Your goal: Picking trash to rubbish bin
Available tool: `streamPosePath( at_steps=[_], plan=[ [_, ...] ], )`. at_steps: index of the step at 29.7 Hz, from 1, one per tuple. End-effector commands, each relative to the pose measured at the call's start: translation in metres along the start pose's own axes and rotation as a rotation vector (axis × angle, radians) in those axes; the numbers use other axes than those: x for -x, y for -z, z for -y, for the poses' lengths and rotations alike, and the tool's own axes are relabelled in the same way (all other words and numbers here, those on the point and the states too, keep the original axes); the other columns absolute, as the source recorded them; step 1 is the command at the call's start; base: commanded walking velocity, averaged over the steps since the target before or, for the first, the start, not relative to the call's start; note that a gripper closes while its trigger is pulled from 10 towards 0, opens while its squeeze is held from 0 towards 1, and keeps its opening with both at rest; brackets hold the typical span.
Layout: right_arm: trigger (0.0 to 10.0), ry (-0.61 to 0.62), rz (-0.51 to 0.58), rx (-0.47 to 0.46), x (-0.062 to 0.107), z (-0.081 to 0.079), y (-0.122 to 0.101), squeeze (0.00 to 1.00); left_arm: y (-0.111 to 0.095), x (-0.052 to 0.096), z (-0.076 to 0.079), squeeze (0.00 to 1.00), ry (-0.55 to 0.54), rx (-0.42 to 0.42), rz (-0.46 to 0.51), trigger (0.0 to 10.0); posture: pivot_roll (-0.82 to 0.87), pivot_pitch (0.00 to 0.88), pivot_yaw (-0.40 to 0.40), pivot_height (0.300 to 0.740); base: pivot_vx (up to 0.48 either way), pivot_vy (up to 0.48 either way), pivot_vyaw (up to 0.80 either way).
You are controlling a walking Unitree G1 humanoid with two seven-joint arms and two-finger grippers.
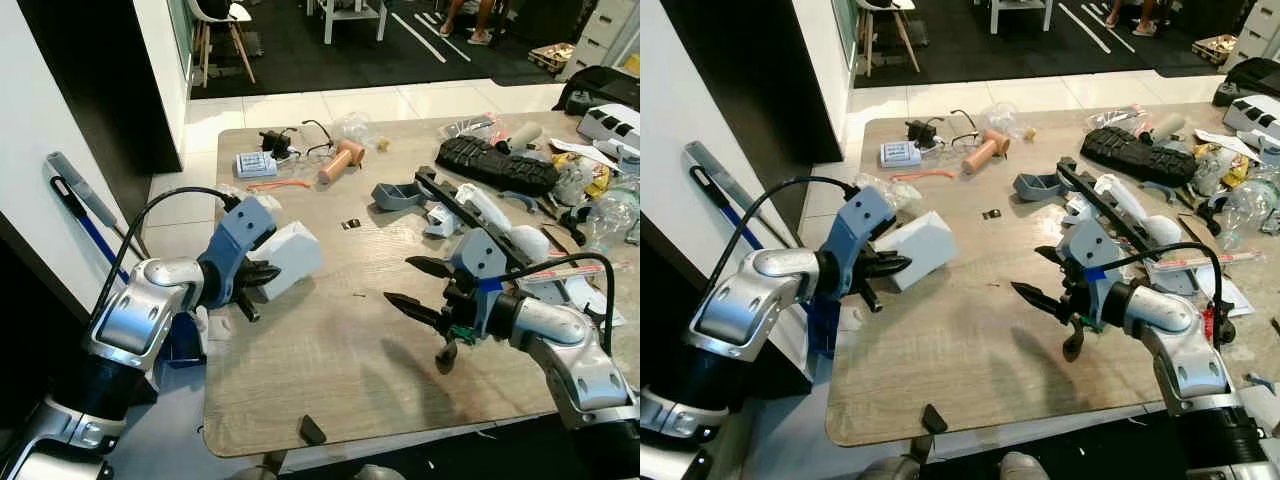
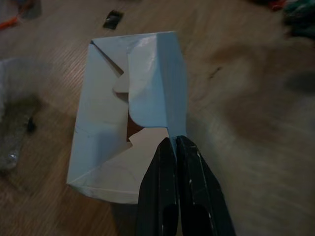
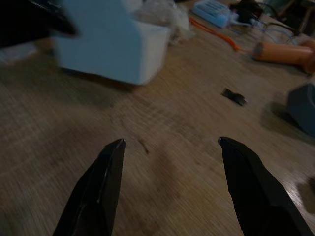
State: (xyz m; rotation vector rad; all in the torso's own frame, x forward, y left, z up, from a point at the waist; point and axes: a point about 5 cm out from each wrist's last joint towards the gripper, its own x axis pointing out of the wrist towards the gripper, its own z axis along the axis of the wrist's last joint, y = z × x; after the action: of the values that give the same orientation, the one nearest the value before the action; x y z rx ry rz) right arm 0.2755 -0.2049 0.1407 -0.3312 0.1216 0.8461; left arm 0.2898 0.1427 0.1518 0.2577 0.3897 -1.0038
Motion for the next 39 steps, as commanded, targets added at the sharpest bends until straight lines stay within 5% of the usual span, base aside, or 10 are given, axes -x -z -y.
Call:
streamPosePath(
  at_steps=[1, 4, 7, 8, 9, 10, 16, 25, 39],
  plan=[
    [10.0, 0.016, 0.001, 0.005, 0.001, 0.003, -0.001, 0.00, -0.008, 0.013, 0.001, 0.00, 0.035, -0.032, 0.051, 0.0, -0.09, 0.000, 0.020, 0.740, 0.000, 0.000, 0.00],
    [10.0, 0.028, 0.011, 0.008, 0.000, 0.005, -0.002, 0.00, -0.013, 0.020, 0.002, 0.00, 0.053, -0.026, 0.117, 0.0, -0.09, 0.000, 0.019, 0.740, 0.000, 0.000, 0.00],
    [10.0, 0.075, 0.051, -0.007, -0.004, 0.008, -0.008, 0.00, -0.026, 0.028, 0.005, 0.00, 0.078, 0.035, 0.307, 0.0, -0.09, 0.000, 0.019, 0.740, 0.000, 0.000, 0.00],
    [10.0, 0.086, 0.070, -0.019, -0.006, 0.008, -0.010, 0.00, -0.029, 0.028, 0.005, 0.00, 0.066, 0.053, 0.366, 2.7, -0.09, 0.000, 0.020, 0.740, 0.000, 0.000, 0.00],
    [10.0, 0.091, 0.081, -0.026, -0.007, 0.008, -0.011, 0.00, -0.031, 0.028, 0.005, 0.00, 0.055, 0.063, 0.400, 2.7, -0.09, 0.000, 0.020, 0.740, 0.000, 0.000, 0.00],
    [10.0, 0.099, 0.106, -0.044, -0.009, 0.008, -0.014, 0.00, -0.032, 0.026, 0.003, 0.00, 0.024, 0.125, 0.464, 10.0, -0.09, 0.000, 0.017, 0.740, 0.000, 0.000, 0.00],
    [10.0, 0.103, 0.201, -0.122, -0.014, 0.006, -0.024, 0.00, -0.009, 0.015, -0.009, 0.00, -0.223, 0.334, 0.598, 10.0, -0.09, 0.000, 0.010, 0.740, 0.000, 0.000, 0.00],
    [10.0, 0.054, 0.301, -0.215, -0.024, -0.006, -0.035, 0.00, -0.002, 0.006, -0.004, 0.00, -0.411, 0.478, 0.719, 10.0, -0.09, 0.000, -0.001, 0.740, 0.000, 0.000, 0.00],
    [10.0, -0.030, 0.284, -0.262, -0.035, -0.026, -0.030, 0.00, -0.006, -0.013, 0.000, 0.00, -0.419, 0.410, 0.678, 10.0, -0.09, 0.000, -0.007, 0.740, -0.041, 0.000, 0.00]
  ],
)
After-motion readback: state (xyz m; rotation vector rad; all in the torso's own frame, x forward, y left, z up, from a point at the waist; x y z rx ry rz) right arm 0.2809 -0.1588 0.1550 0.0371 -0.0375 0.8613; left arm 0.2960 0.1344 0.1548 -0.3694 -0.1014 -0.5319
